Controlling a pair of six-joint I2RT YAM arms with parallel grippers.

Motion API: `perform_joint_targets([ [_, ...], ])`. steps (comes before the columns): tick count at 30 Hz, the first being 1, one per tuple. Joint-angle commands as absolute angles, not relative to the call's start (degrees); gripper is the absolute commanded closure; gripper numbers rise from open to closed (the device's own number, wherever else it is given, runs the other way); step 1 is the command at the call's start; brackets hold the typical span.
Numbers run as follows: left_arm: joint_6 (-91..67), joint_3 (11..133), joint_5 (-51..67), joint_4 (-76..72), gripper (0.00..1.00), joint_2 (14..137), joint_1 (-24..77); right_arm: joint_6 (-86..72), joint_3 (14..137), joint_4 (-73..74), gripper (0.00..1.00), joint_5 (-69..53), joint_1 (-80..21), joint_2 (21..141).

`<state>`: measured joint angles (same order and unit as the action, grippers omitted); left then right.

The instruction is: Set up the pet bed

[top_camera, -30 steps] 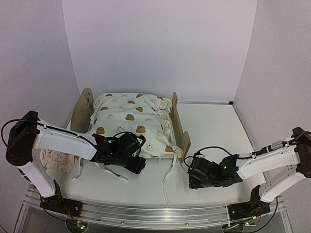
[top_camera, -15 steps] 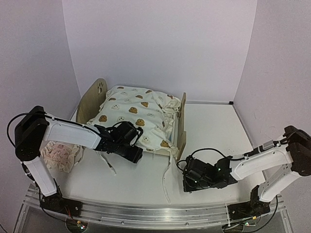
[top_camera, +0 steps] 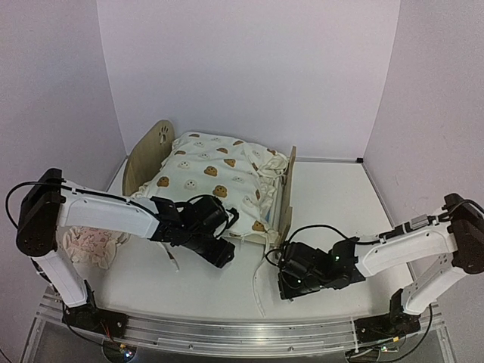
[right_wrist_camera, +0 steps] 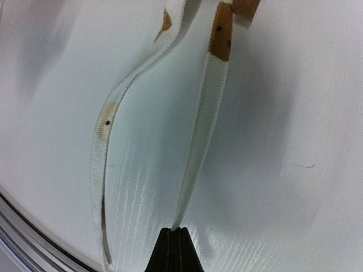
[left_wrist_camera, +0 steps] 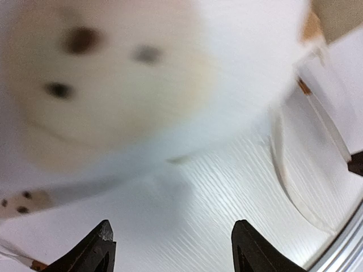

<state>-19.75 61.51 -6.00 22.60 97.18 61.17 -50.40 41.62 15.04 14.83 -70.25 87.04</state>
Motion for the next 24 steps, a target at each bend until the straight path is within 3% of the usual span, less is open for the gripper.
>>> perform_joint_targets([
  [1,-21.9,63.4,-3.7,26.7,0.35,94.4,65.7,-49.0,44.5,18.5,1.00,12.4,-70.8,85.3],
  [7,-23.5,59.6,0.1,22.5,0.50,95.2,66.8,-48.0,48.5,18.5,1.00,9.6,-70.8,88.4],
  [13,-24.8,58.9,4.8,17.0,0.57,99.1,68.2,-47.8,48.5,18.7,1.00,11.6,-70.6,88.0],
  [21,-25.2,64.1,7.5,13.9,0.58,106.9,71.7,-48.8,45.0,19.5,1.00,12.9,-70.3,84.0],
  [24,-25.9,66.3,5.6,15.1,0.52,108.8,72.6,-48.9,43.6,20.6,1.00,14.3,-70.1,81.5],
])
